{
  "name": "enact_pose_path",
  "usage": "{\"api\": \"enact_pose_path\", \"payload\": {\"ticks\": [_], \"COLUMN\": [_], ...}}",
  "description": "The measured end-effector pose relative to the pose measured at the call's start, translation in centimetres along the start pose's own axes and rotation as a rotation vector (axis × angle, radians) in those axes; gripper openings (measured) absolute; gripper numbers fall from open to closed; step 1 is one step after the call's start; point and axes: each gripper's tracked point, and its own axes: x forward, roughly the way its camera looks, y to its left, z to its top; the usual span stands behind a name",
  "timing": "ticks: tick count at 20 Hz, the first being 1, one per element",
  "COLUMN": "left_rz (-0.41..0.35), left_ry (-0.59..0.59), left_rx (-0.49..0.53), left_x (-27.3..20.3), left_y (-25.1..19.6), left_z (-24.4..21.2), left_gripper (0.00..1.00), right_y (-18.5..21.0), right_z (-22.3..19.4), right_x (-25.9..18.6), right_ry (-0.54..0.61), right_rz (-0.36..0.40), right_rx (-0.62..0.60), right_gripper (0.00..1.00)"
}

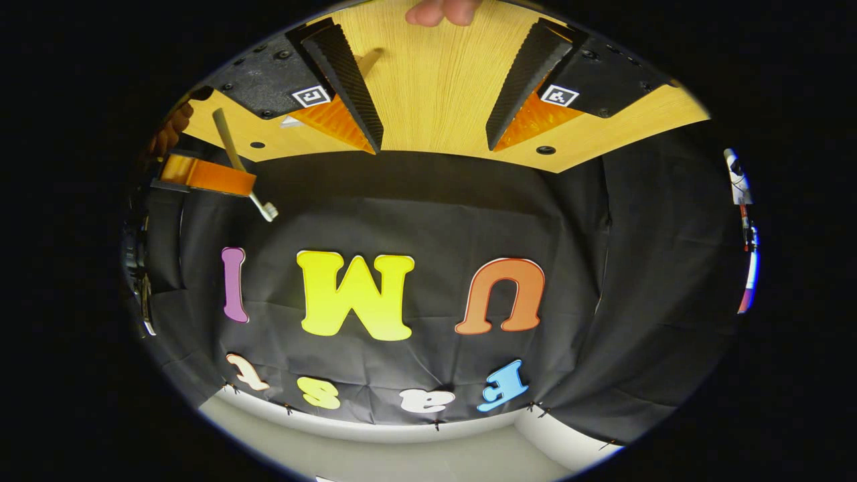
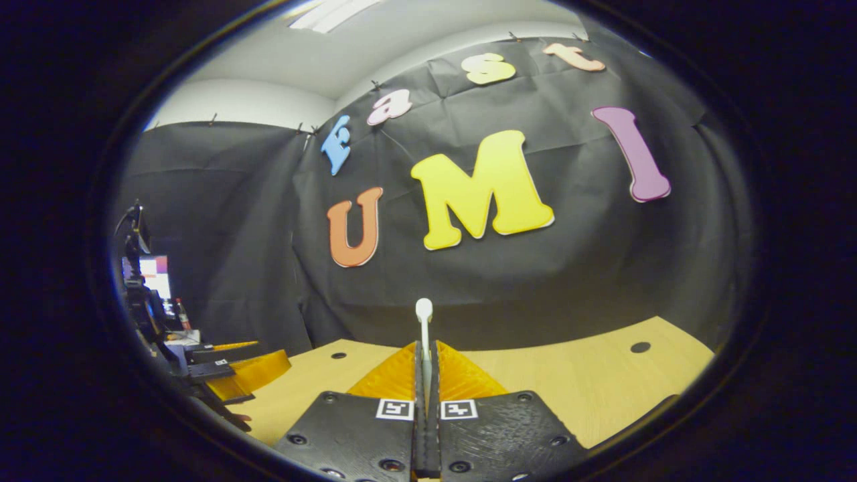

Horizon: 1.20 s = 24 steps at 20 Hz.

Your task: Put the toothbrush and toothpaste on the desktop into the cup, then pick up the cup and place it on the coaster on the desktop.

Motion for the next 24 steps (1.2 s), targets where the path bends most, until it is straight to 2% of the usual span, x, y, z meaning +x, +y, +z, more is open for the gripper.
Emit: {"api": "enact_pose_path", "payload": {"ticks": [1,2,3,4,7,8,9,22,24], "left_rz": [0.003,0.006,0.011,0.018,0.028,0.029,0.030,0.036,0.029], "left_ry": [0.000,0.000,0.001,0.001,0.009,0.013,0.016,0.027,0.032], "left_rx": [0.001,0.002,0.002,0.000,-0.014,-0.019,-0.021,-0.011,-0.020], "left_x": [-0.1,-0.2,-0.3,-0.4,-0.3,-0.3,-0.3,-0.3,-0.2], "left_y": [0.4,0.7,1.0,1.6,2.3,2.5,2.6,2.9,2.6], "left_z": [0.0,0.0,0.0,-0.2,-0.5,-0.6,-0.7,-0.9,-1.1], "left_gripper": [0.98,0.89,0.89,0.98,0.98,0.89,0.98,0.98,0.98], "right_y": [0.2,0.2,0.3,0.4,0.7,0.8,0.8,0.6,0.9], "right_z": [-0.5,-1.1,-1.5,-1.7,-1.9,-1.8,-1.7,-2.1,-2.0], "right_x": [0.7,1.4,2.0,2.5,3.9,4.1,4.5,6.9,6.7], "right_ry": [0.010,0.021,0.030,0.033,0.016,0.005,-0.007,-0.034,-0.038], "right_rz": [0.006,0.007,0.007,0.010,0.015,0.016,0.016,0.024,0.032], "right_rx": [-0.005,-0.005,0.000,0.006,-0.024,-0.033,-0.041,-0.025,-0.028], "right_gripper": [0.00,0.00,0.00,0.00,0.00,0.00,0.00,0.00,0.04]}}
